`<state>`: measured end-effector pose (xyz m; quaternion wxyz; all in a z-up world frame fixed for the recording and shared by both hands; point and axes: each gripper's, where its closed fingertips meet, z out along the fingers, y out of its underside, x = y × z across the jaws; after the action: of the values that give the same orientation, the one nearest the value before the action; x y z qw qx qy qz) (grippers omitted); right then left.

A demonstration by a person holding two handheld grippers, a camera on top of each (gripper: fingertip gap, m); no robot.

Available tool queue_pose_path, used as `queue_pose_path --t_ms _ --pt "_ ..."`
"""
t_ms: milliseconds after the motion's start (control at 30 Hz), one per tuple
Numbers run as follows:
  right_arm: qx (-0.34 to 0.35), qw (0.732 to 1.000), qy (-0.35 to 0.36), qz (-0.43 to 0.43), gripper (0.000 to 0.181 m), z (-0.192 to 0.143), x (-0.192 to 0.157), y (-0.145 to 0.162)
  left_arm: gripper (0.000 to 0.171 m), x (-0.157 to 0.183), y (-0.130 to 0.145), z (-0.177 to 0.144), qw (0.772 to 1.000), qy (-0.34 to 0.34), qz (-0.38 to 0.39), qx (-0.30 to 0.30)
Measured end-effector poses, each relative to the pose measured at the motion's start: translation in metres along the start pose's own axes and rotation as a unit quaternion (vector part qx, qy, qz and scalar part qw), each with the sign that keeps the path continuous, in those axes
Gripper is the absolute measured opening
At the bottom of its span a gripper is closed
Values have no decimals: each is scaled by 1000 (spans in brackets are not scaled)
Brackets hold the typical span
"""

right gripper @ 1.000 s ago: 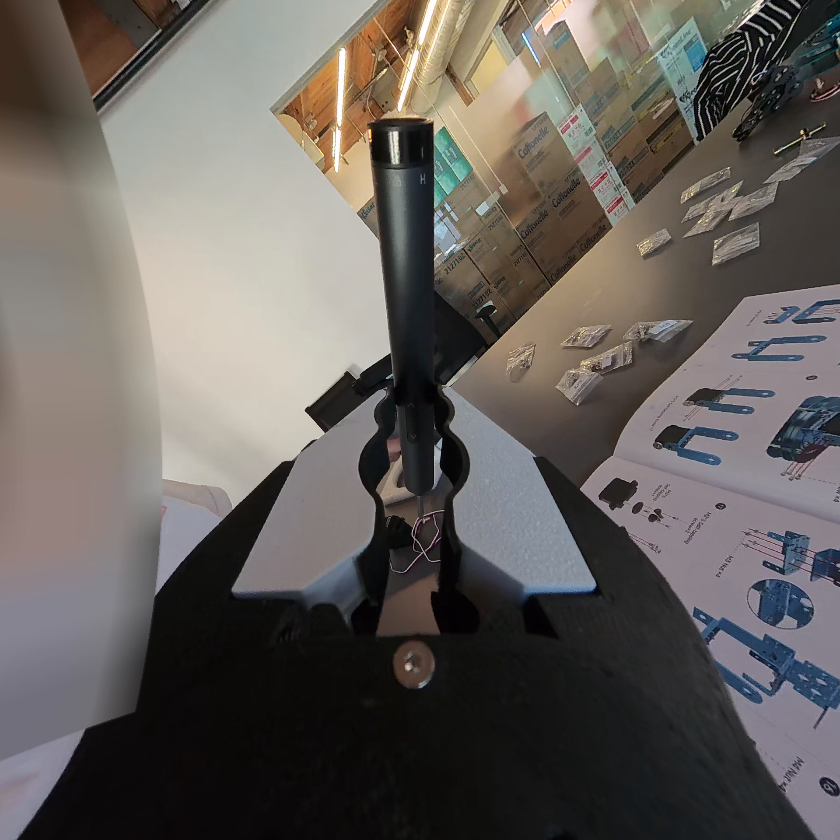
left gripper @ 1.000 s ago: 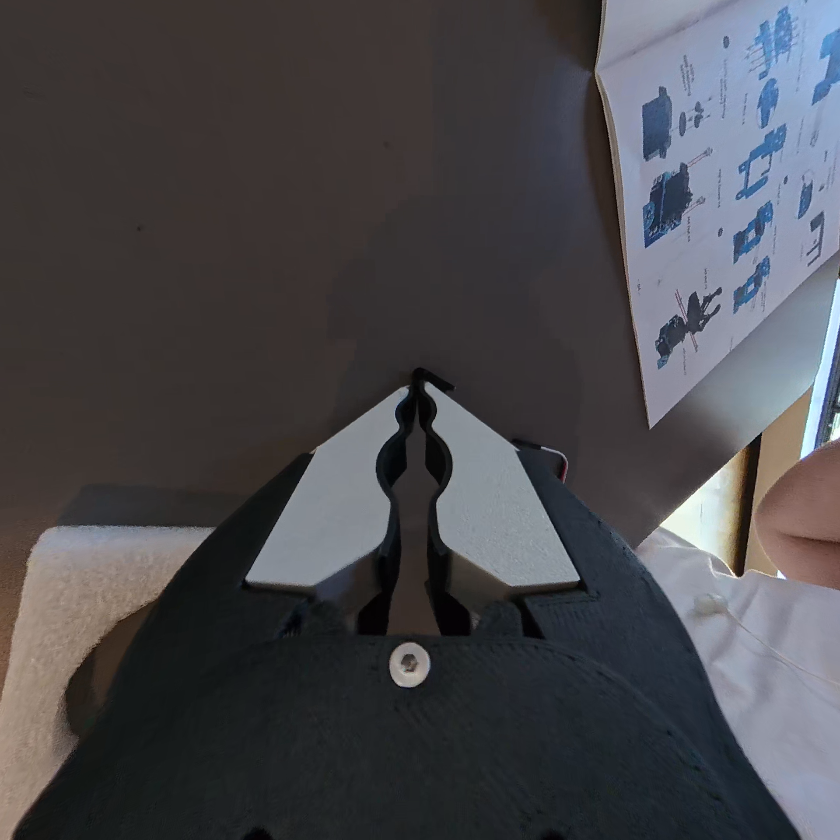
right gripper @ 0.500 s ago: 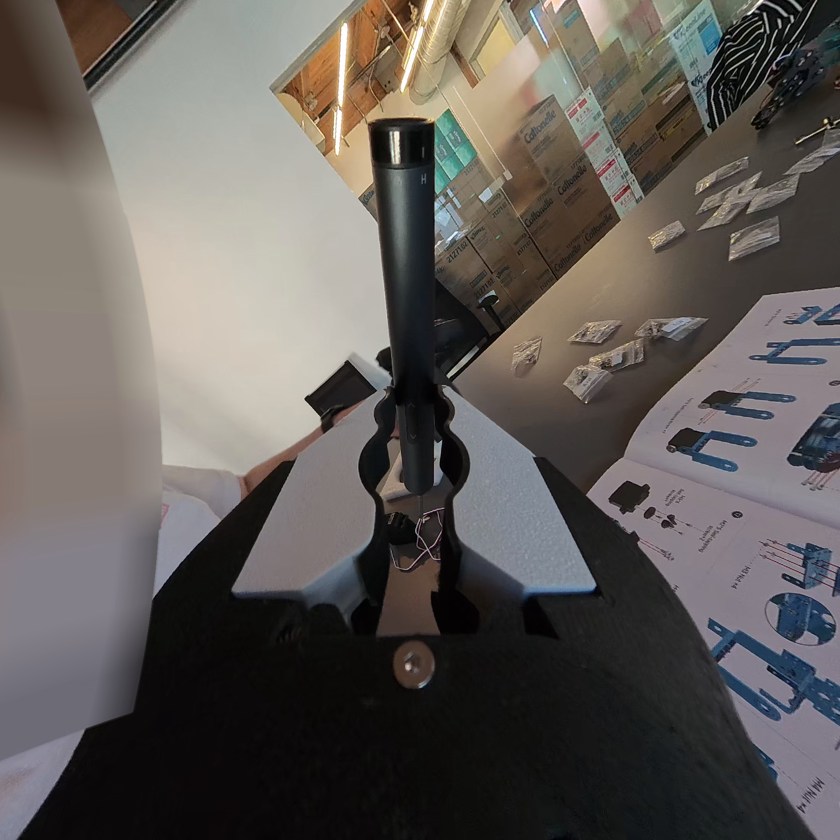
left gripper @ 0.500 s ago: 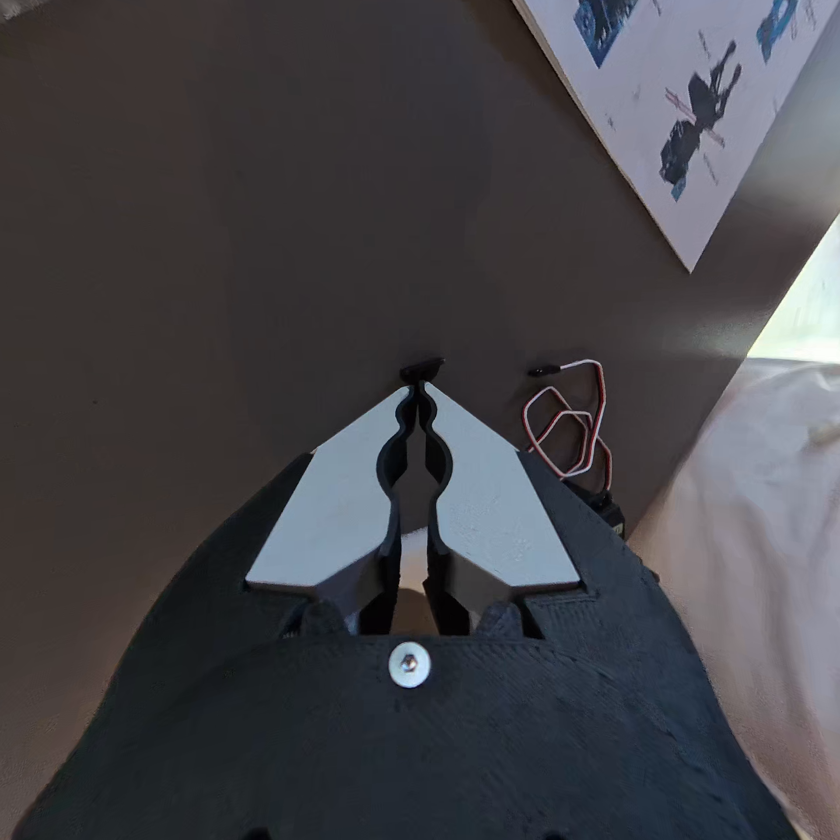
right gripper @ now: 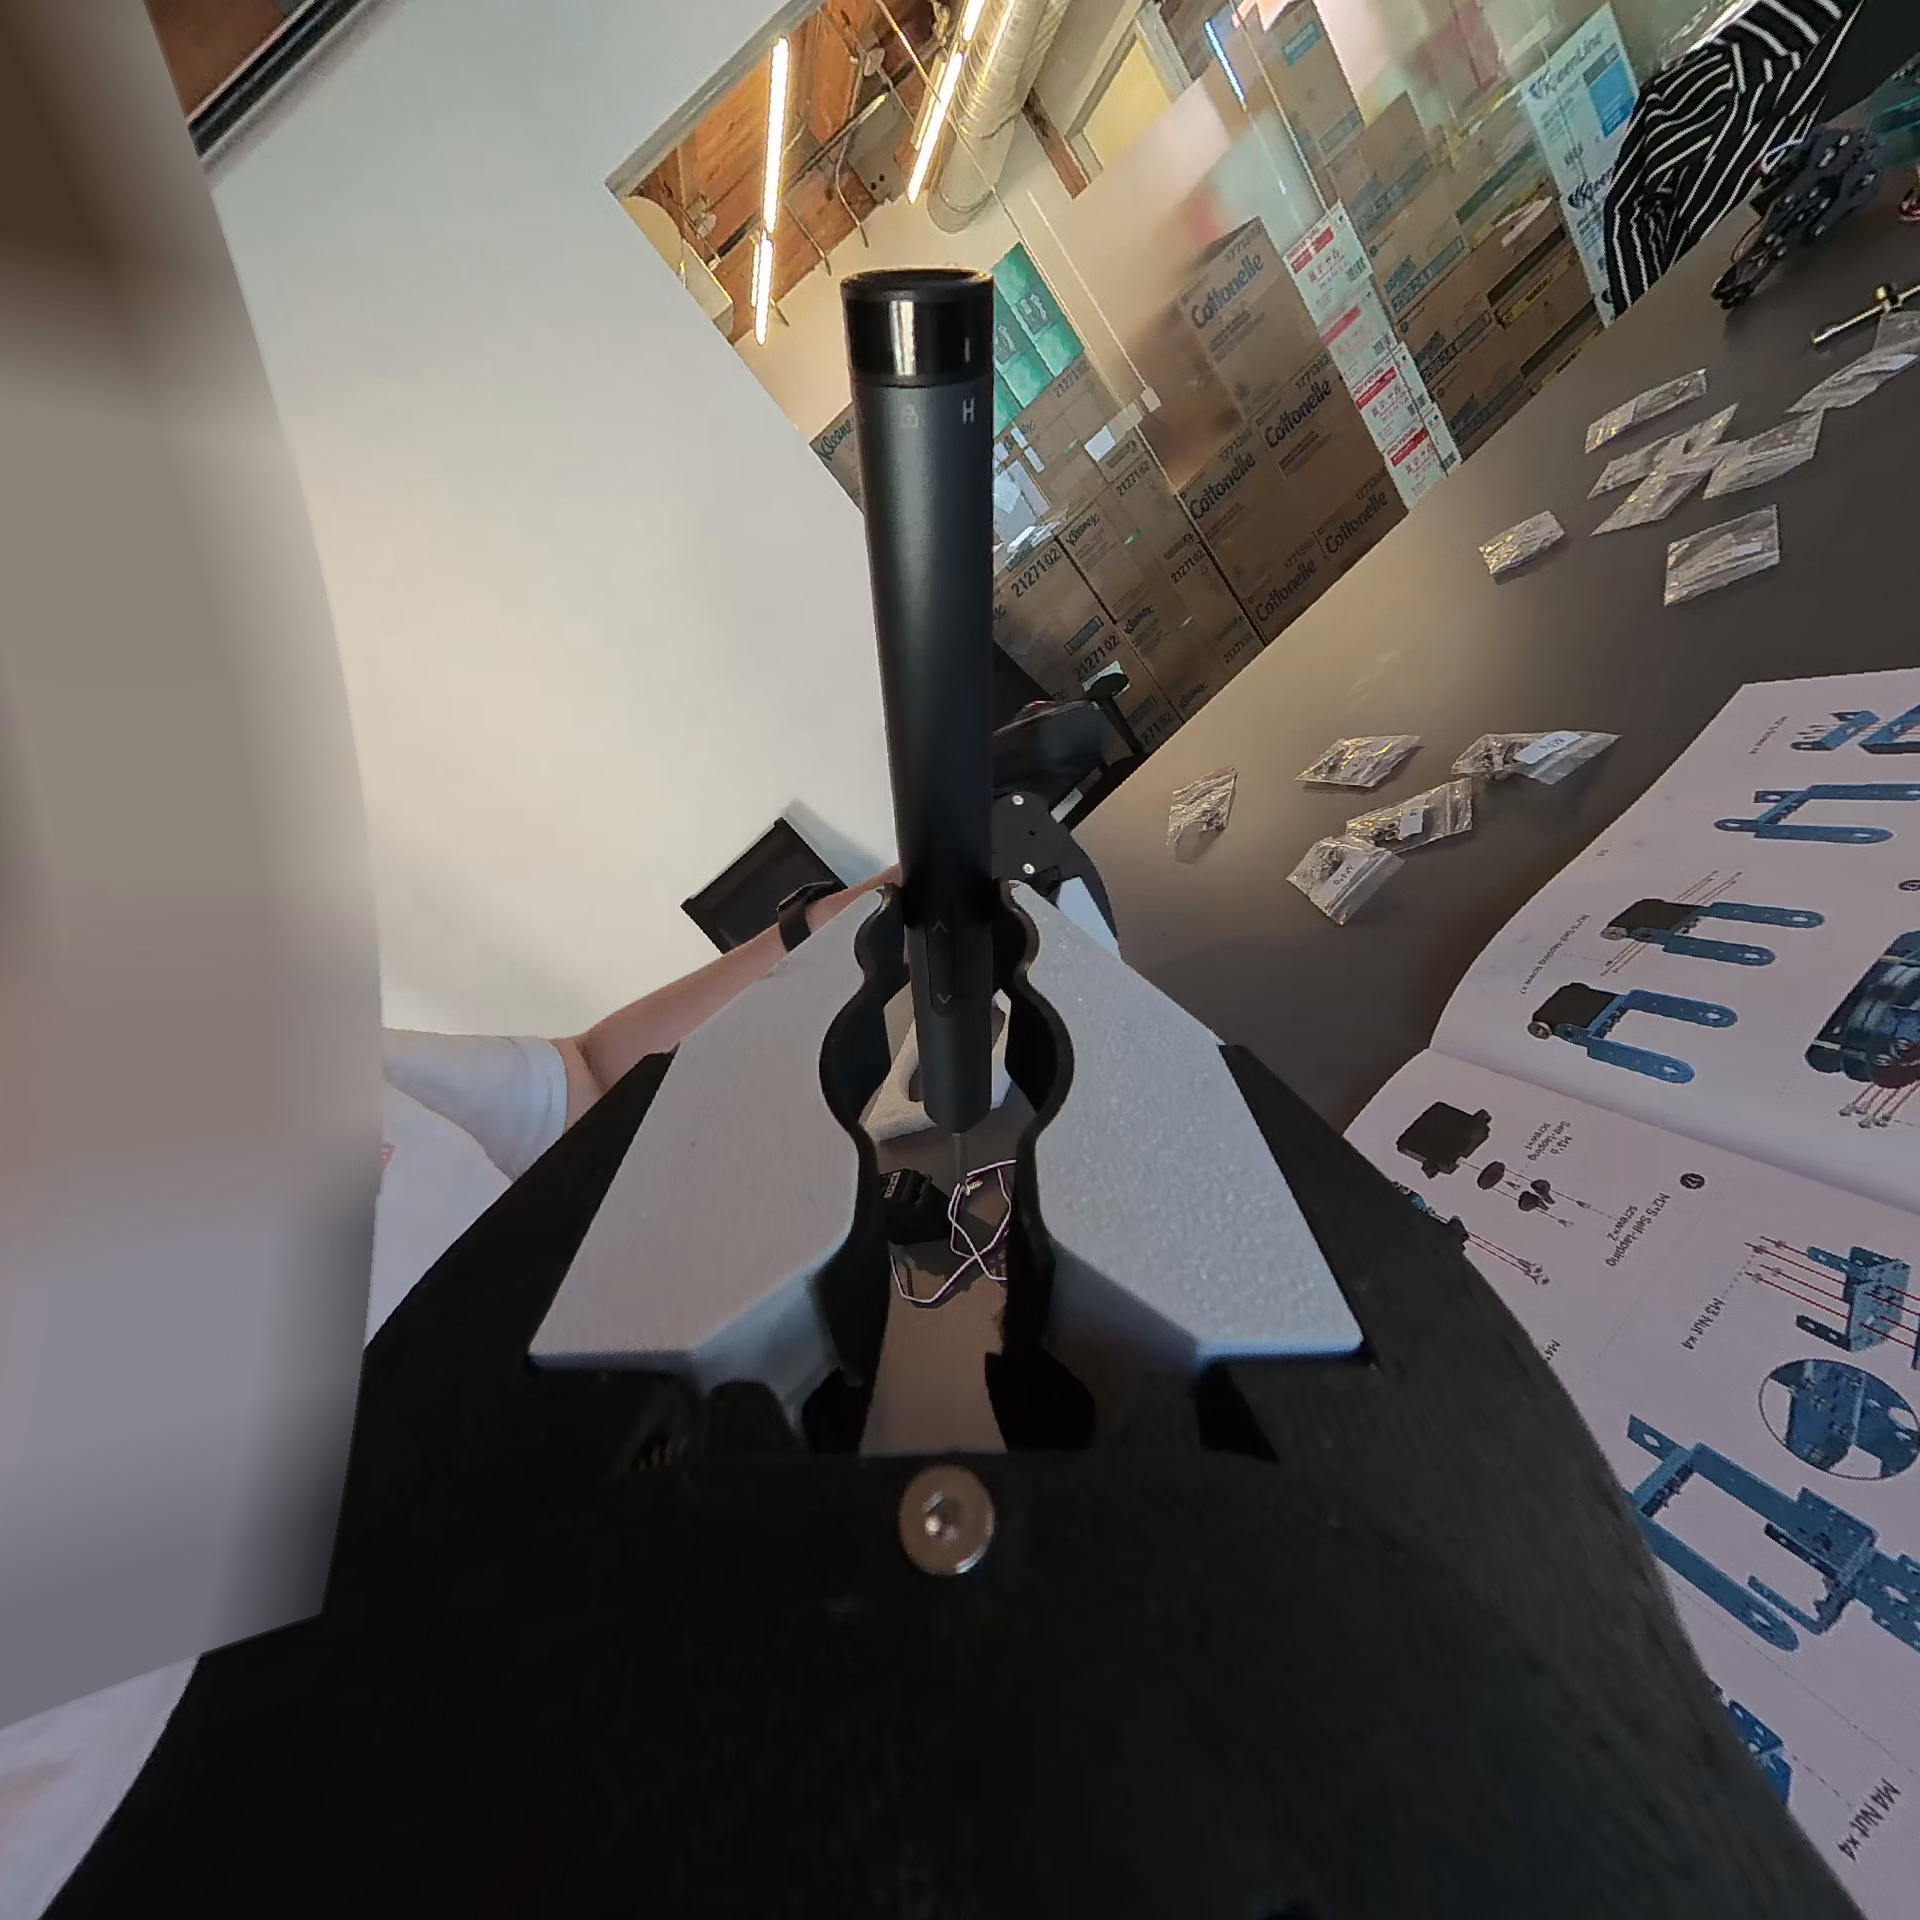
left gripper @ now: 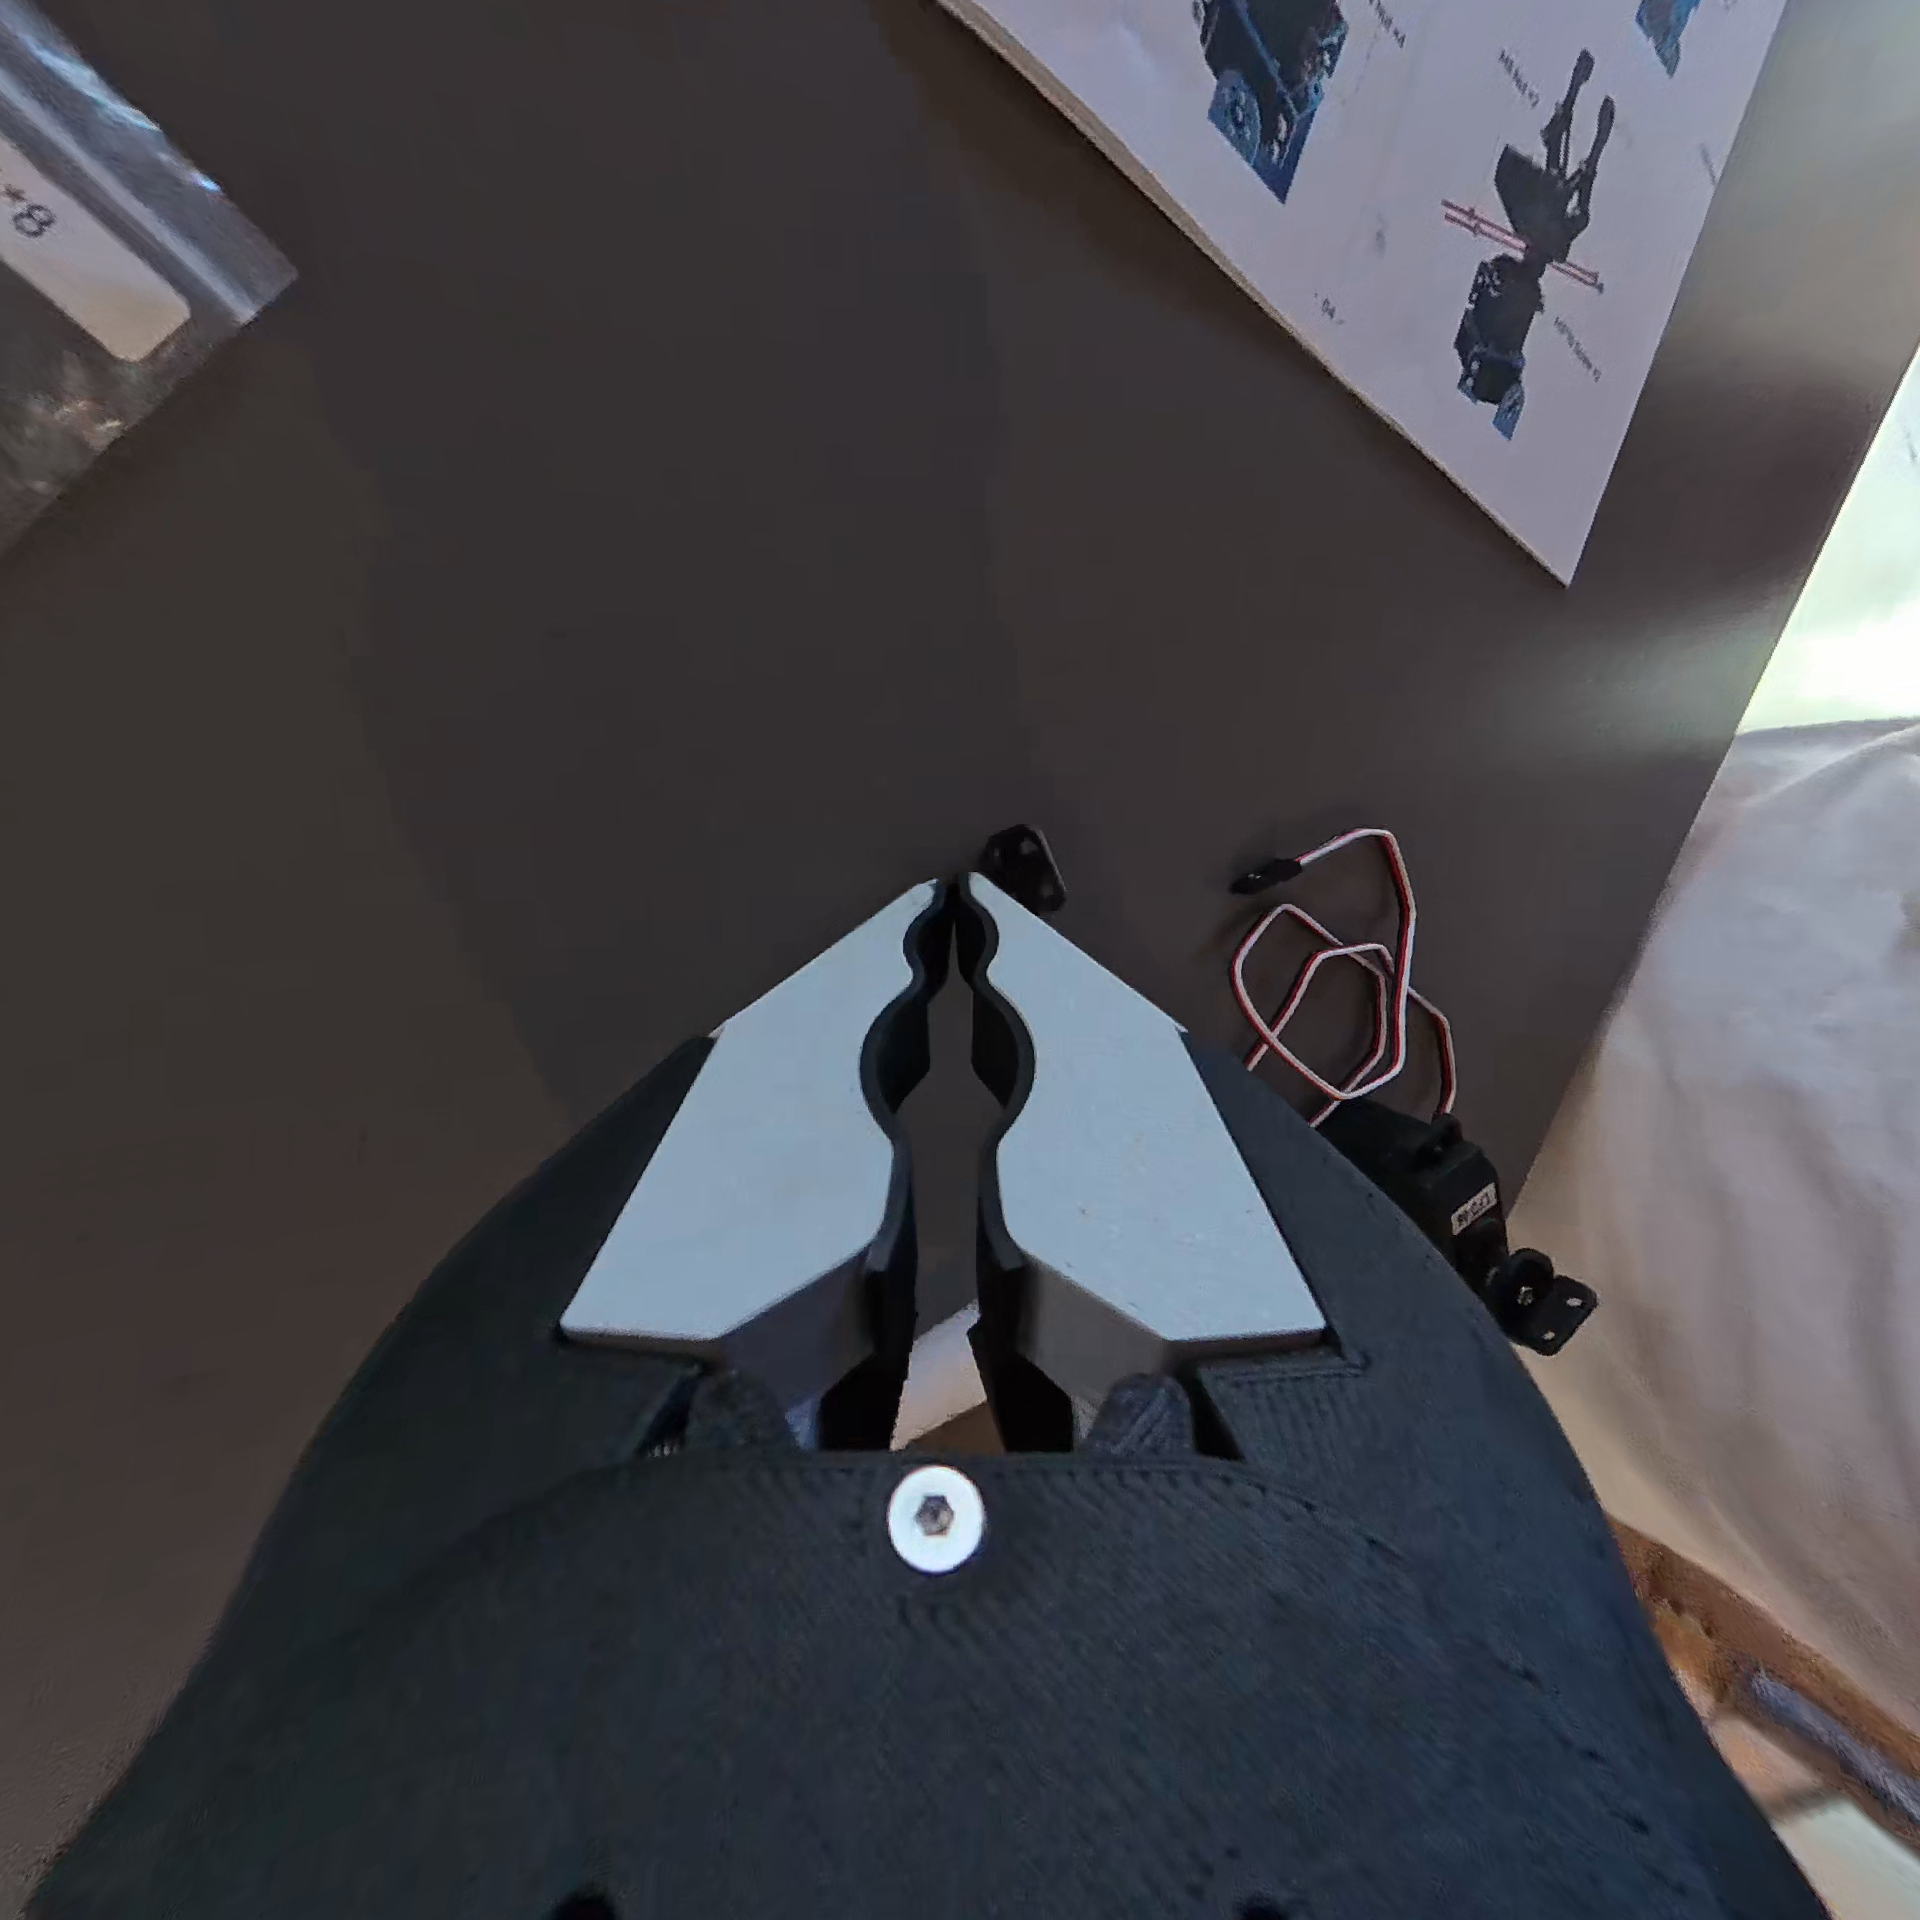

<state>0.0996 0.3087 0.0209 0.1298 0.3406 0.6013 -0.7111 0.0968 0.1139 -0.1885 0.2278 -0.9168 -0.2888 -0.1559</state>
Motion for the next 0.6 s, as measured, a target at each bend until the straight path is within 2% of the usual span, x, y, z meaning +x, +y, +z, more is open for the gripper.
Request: queue_pose_path --t_ms 167,300,367,467,600 --pt "3 1000 0 -2 15 -1 0 -1 0 14 -12 -20 995 -26 -13 91" --pt "5 1000 0 -1 15 -2 1 -2 0 43 -20 -25 986 -93 50 127" --pt "5 1000 1 -2 15 -2 2 -2 0 55 -18 -16 983 -122 80 112" --pt "7 1000 -1 -2 15 -2 2 -3 5 47 -10 -5 973 -191 107 72" --pt "7 1000 -3 -2 15 -3 1 -2 9 41 -4 8 976 -189 89 57"
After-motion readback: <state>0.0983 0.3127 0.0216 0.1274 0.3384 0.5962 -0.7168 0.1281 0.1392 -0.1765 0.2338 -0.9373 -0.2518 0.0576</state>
